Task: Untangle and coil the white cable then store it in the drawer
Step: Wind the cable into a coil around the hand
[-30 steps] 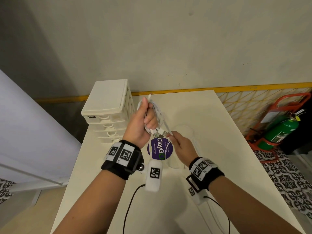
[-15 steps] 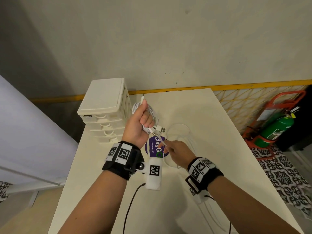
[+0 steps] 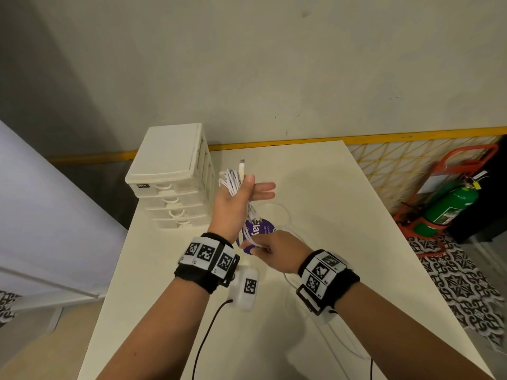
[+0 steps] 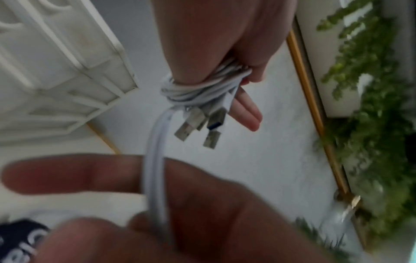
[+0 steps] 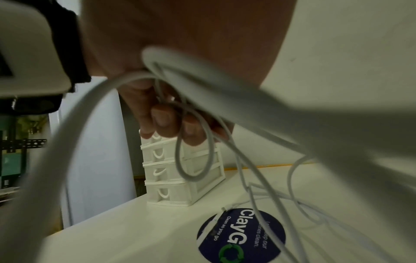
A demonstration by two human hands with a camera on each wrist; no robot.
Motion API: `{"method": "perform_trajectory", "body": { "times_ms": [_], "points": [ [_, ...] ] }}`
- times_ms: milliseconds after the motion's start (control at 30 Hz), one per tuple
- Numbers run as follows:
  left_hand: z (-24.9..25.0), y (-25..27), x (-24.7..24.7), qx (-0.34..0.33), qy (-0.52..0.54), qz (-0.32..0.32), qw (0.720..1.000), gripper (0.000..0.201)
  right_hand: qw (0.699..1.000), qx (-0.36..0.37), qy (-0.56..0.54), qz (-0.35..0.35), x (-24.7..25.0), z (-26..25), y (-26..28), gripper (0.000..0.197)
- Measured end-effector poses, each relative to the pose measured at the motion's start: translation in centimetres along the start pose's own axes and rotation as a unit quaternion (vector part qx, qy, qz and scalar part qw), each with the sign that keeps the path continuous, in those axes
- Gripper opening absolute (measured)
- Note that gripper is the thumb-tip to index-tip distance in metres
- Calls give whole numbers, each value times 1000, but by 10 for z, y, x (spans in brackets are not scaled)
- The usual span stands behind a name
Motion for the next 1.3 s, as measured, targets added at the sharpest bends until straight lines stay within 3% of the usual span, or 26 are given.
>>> {"method": "perform_trajectory", "body": {
  "times_ms": [133,233,300,433,567,700,800,900,1067,1200,1233,1300],
  "points": [
    [-14,-1,0,-7,-153,4,988,19,997,8,41,57,9,-3,1,25],
    [-33,-7,3,-10,-386,-22,922,36,993,45,25,105,21,-2,-1,20],
    [-37,-7,4,5,-432,-43,901,45,991,77,28,106,27,0,-1,19],
    [-32,-1,2,62,-371,-104,921,46,981,89,-9,173,41,16,5,15],
    [-27,-2,7,98,-348,-161,918,46,965,16,-52,257,58,39,14,15],
    [-23,-7,33,127,-347,-83,926,38,937,-85,11,338,88,75,35,9],
    [-19,-9,52,122,-312,5,942,43,935,-194,93,283,97,103,49,12],
    [-16,-10,55,125,-274,43,953,35,933,-264,80,232,86,113,49,17],
    [-20,-7,42,126,-246,37,960,25,920,-149,34,361,81,73,26,45],
    [-24,-6,38,142,-241,37,959,24,874,-99,-64,471,84,32,17,60],
    [-24,-6,37,148,-242,30,959,24,878,-75,-63,469,84,24,15,61],
    [-23,-5,35,157,-236,15,959,25,927,-31,-26,372,75,14,7,57]
  ]
}}
Point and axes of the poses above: each hand's wrist, its own y-axis away from the middle knuckle, its own x-axis out of the back of the hand, z = x × y, the point moved 3 cm from there along -y, towards the middle knuckle, and after that the axes turned 8 degrees about x, right-handed, at the moved point
